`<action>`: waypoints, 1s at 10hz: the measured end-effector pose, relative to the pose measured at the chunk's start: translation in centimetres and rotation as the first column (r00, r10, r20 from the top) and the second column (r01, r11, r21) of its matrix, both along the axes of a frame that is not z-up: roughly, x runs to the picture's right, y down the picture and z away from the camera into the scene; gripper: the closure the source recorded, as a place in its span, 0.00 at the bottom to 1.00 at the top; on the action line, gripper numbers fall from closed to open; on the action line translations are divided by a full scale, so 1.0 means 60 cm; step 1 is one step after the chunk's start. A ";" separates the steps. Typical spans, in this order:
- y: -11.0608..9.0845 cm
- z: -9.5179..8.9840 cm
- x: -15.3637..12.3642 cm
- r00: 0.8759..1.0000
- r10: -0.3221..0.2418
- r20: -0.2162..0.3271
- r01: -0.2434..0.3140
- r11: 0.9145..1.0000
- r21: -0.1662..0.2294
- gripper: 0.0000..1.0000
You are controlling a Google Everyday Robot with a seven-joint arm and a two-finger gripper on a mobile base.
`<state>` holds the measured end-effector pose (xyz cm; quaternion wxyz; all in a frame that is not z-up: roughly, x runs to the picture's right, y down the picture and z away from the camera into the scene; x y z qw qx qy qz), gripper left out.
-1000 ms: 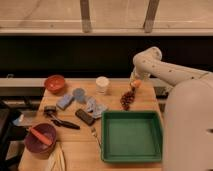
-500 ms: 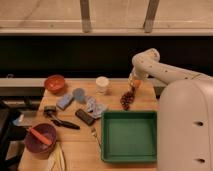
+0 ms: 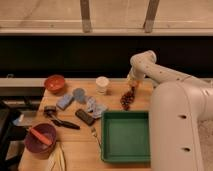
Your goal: Place apple in tray
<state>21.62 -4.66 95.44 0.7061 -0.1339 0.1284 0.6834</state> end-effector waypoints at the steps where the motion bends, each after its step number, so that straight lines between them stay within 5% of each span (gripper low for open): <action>1: -0.001 0.007 -0.002 1.000 -0.002 0.008 0.002 1.000 -0.003 0.42; 7: 0.000 0.000 0.010 1.000 0.008 0.007 -0.008 1.000 -0.004 0.97; 10: -0.019 -0.026 0.019 1.000 0.016 0.011 -0.016 1.000 -0.004 1.00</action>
